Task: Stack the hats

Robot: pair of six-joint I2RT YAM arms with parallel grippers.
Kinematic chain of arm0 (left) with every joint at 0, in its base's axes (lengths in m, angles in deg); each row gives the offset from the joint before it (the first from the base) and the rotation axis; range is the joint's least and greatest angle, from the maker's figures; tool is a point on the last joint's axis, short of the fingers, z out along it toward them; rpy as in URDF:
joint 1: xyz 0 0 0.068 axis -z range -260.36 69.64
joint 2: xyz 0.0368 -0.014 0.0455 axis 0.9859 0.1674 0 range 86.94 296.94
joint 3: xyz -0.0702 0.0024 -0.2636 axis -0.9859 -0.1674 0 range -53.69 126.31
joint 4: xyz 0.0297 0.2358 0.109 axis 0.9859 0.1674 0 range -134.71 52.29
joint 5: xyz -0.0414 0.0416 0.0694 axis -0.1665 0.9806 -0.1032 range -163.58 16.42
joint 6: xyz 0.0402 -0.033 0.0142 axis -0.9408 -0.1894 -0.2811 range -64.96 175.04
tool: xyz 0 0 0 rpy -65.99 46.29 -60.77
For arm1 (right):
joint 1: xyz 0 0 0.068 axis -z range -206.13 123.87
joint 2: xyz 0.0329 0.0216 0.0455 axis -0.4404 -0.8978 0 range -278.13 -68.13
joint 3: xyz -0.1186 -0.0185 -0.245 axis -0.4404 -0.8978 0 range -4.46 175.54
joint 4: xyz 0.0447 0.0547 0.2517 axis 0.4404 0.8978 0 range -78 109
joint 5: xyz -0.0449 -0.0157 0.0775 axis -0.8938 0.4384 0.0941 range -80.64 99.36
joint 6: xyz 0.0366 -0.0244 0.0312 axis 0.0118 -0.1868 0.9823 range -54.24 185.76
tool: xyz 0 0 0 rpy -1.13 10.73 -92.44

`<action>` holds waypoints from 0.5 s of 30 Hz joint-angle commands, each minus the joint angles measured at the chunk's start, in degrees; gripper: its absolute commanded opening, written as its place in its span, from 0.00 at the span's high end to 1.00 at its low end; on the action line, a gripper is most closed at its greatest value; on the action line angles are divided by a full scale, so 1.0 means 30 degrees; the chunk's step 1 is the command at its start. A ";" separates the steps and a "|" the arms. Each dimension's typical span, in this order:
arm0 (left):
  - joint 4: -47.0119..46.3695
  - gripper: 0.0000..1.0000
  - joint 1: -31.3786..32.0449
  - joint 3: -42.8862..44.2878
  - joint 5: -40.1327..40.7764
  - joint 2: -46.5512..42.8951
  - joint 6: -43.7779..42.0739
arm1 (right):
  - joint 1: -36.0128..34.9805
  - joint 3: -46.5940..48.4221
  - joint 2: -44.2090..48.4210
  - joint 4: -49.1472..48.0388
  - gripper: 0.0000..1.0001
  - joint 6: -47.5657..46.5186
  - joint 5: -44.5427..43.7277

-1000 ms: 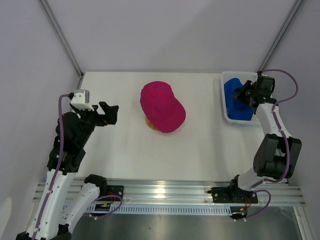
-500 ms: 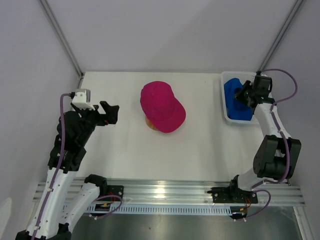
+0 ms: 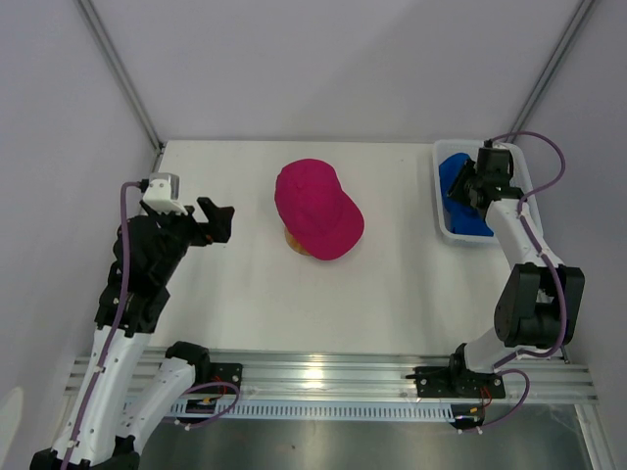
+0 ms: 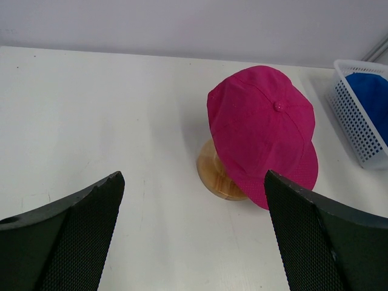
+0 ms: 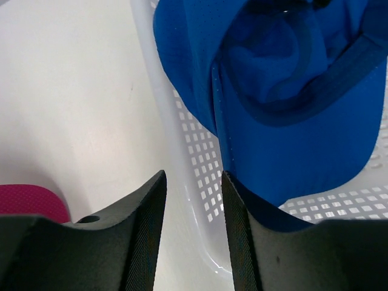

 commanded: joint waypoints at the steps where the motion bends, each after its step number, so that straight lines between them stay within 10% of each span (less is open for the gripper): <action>1: -0.0290 0.01 0.0085 0.0605 0.0003 0.0152 -0.0493 | -0.0144 0.0781 0.0769 0.0282 0.54 -0.0761 -0.1718; 15: -0.0261 0.01 0.0085 0.0634 0.0003 0.0357 -0.0522 | -0.0525 0.0985 0.0911 0.0604 0.55 -0.0966 -0.2656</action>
